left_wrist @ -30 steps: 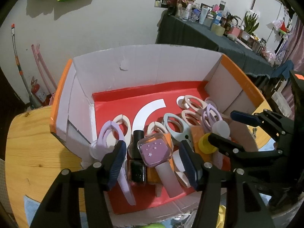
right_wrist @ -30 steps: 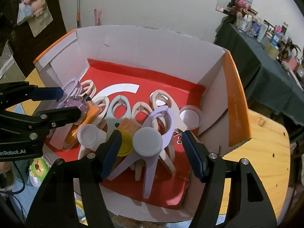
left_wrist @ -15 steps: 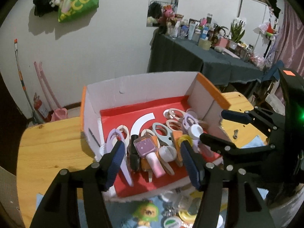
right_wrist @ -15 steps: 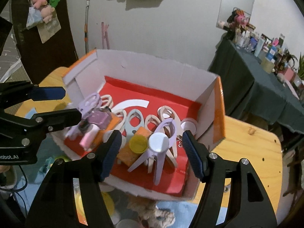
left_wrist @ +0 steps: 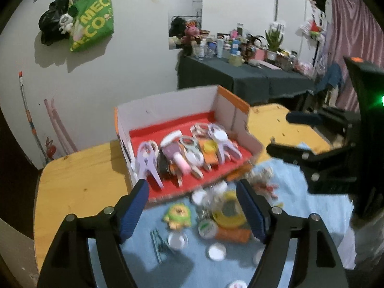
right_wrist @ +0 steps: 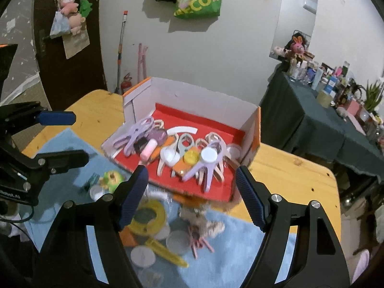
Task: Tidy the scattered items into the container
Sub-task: 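Open both grippers and withdraw them from the box over the towel, then move left gripper to white GanOn cap while right approaches small clear container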
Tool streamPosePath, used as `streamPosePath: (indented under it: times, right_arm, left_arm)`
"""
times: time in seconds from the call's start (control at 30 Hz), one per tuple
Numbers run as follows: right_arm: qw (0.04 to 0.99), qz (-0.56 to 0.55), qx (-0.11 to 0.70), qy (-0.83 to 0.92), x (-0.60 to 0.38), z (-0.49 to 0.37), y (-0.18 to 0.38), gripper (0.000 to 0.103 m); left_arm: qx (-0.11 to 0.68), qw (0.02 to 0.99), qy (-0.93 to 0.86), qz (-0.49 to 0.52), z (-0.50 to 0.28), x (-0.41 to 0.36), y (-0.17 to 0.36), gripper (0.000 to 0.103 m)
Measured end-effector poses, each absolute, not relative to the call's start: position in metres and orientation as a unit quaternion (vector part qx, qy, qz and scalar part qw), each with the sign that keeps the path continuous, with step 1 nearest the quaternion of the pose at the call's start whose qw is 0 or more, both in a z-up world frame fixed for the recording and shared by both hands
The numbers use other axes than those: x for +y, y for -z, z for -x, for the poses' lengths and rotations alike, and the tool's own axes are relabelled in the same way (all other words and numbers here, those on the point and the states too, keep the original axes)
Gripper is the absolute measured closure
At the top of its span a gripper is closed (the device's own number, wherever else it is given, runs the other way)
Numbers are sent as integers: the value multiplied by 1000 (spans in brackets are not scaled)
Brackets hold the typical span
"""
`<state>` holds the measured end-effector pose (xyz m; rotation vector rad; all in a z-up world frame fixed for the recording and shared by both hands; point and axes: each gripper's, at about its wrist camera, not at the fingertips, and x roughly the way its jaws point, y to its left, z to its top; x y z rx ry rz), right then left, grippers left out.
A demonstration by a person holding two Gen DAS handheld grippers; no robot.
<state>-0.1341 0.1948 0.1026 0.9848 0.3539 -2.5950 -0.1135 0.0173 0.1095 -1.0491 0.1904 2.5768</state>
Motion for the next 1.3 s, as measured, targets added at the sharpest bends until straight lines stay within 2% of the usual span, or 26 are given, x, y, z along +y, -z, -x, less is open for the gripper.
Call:
streamPosePath:
  times: [0.37, 0.63, 1.3]
  right_arm:
    - [191, -375, 126, 898, 193, 71, -51, 28]
    - [190, -406, 98, 889, 201, 45, -11, 28]
    - [184, -442, 80, 874, 208, 38, 17, 28]
  left_arm:
    - [87, 207, -885, 408, 55, 25, -47, 25]
    - [81, 212, -871, 436, 36, 26, -14, 25]
    - [65, 240, -842, 479, 26, 27, 17, 25]
